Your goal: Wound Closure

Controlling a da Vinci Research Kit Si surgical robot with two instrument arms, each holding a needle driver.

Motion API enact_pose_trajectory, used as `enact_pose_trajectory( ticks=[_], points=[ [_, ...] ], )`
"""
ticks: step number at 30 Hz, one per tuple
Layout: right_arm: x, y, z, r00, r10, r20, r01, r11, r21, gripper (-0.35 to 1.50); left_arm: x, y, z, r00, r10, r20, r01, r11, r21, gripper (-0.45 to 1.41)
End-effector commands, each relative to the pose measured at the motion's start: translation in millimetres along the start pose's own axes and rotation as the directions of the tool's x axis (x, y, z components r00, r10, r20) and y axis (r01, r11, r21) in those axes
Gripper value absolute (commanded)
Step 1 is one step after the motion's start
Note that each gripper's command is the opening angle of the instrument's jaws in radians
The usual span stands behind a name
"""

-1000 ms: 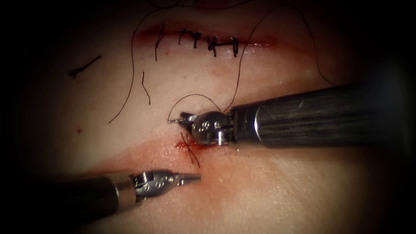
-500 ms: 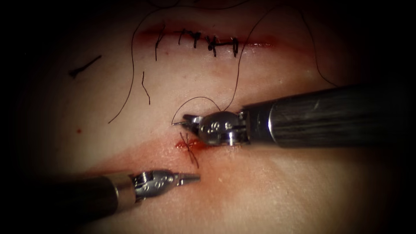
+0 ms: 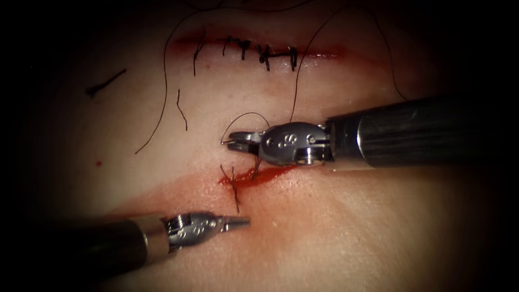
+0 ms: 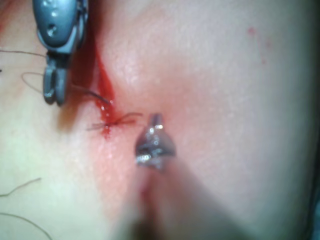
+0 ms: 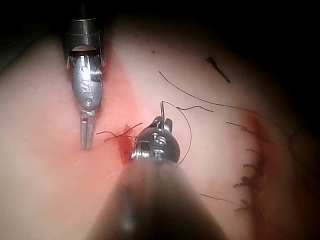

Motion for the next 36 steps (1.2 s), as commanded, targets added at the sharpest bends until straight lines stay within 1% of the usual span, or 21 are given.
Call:
enact_pose_trajectory(
  ticks=[1,6,10,16,22,26,29,31,36],
  points=[
    [-0.4,-0.6,0.7,1.000,0.002,-0.006,-0.002,1.000,0.010,-0.35,-0.3,0.3,1.0,1.000,-0.001,-0.001,0.001,1.000,-0.003,-0.45],
    [-0.5,-0.6,0.7,1.000,-0.001,-0.013,0.001,0.999,0.043,-0.35,-0.3,0.3,1.0,1.000,-0.002,-0.001,0.002,1.000,-0.003,-0.45],
    [-0.5,-0.3,0.6,1.000,-0.012,-0.017,0.014,0.994,0.113,-0.35,-0.2,0.3,1.0,1.000,-0.002,-0.001,0.002,1.000,-0.003,-0.45],
    [-0.5,0.2,0.6,0.996,-0.032,-0.084,0.048,0.980,0.191,-0.35,-0.2,0.3,1.0,1.000,-0.002,-0.001,0.002,1.000,-0.002,-0.45],
    [-1.3,1.3,0.9,0.982,-0.046,-0.181,0.097,0.952,0.289,-0.35,-0.2,0.3,1.2,1.000,-0.002,-0.001,0.002,1.000,-0.001,-0.45],
    [-2.0,1.9,0.9,0.975,-0.040,-0.217,0.111,0.938,0.328,-0.35,-0.2,0.3,1.1,1.000,-0.002,-0.001,0.002,1.000,-0.001,-0.45],
    [-2.5,2.5,1.1,0.968,-0.051,-0.245,0.140,0.922,0.360,-0.35,-0.2,0.3,1.2,1.000,-0.002,-0.001,0.002,1.000,-0.001,-0.45],
    [-3.1,3.0,1.2,0.959,-0.074,-0.274,0.182,0.900,0.396,-0.35,-0.2,0.3,1.1,1.000,-0.002,-0.001,0.002,1.000,-0.001,-0.45],
    [-3.4,2.9,1.5,0.941,-0.088,-0.326,0.231,0.873,0.431,-0.35,-0.1,0.4,1.1,1.000,-0.003,-0.001,0.003,1.000,-0.001,-0.45]
  ],
)
